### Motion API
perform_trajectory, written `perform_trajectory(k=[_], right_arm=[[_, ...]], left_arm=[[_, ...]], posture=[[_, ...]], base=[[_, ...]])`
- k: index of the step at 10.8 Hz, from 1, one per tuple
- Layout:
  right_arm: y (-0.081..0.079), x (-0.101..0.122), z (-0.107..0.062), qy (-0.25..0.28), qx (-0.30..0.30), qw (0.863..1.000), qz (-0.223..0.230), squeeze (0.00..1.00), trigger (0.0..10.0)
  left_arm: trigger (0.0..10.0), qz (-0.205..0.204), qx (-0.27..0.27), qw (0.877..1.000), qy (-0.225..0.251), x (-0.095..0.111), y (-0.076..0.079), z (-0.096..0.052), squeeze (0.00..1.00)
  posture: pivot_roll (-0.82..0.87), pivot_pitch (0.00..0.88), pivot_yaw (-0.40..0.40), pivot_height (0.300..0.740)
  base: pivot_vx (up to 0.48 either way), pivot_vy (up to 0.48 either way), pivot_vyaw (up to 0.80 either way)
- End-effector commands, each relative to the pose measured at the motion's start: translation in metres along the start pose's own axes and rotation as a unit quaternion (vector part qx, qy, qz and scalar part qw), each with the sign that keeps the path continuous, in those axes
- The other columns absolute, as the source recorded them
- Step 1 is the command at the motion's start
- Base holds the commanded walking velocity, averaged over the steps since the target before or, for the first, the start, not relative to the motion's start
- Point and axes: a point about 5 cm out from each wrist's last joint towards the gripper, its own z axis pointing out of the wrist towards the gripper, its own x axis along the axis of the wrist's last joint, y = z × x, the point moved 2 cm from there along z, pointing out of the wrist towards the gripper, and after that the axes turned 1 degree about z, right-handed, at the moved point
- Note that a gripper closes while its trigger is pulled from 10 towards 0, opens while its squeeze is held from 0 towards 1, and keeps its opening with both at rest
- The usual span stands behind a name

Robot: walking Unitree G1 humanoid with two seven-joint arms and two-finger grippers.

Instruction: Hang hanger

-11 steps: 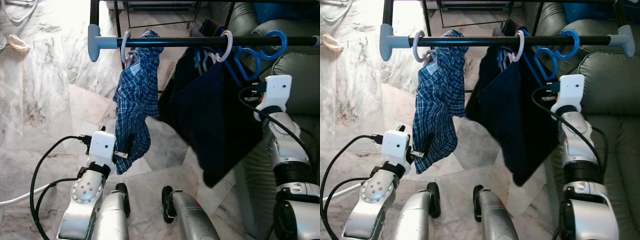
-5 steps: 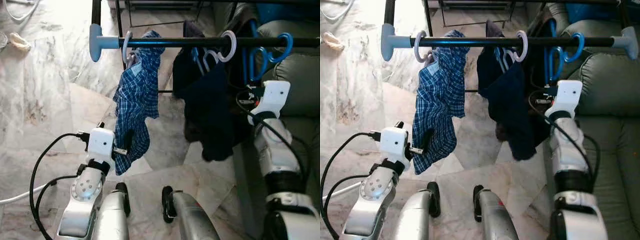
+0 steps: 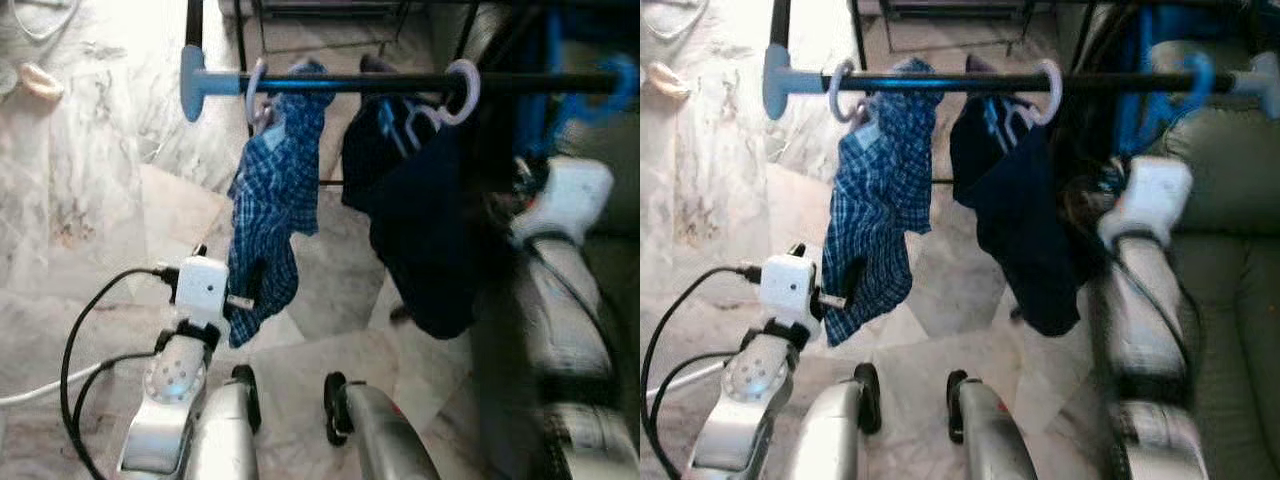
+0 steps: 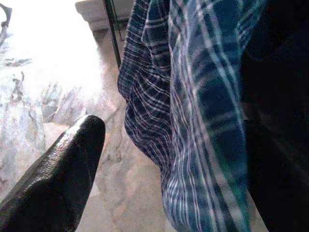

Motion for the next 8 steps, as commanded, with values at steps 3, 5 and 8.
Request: perform_trajectory(k=[3,5,8], right_arm=[[0.023,-0.008,-0.041,-0.017,-0.017,0.999,-0.033,0.00,0.0],[0.034,-0.063,-0.082,-0.129,-0.060,0.989,-0.036,0.00,0.0],[0.013,-0.078,-0.085,-0.168,-0.038,0.985,-0.003,0.00,10.0]], left_arm=[[10.0,0.001,-0.002,1.000,-0.015,-0.008,0.005,-0.006,0.00],[10.0,0.005,-0.002,1.000,0.000,-0.002,0.004,-0.001,0.00],[10.0,0.009,-0.002,1.000,-0.003,-0.003,0.001,-0.003,0.00]], posture=[[0.01,0.323,-0.071,0.740],[0.00,0.322,-0.072,0.740],[0.02,0.316,-0.079,0.740]], base=[[0.000,0.000,0.00],[0.000,0.000,0.00],[0.000,0.000,0.00]])
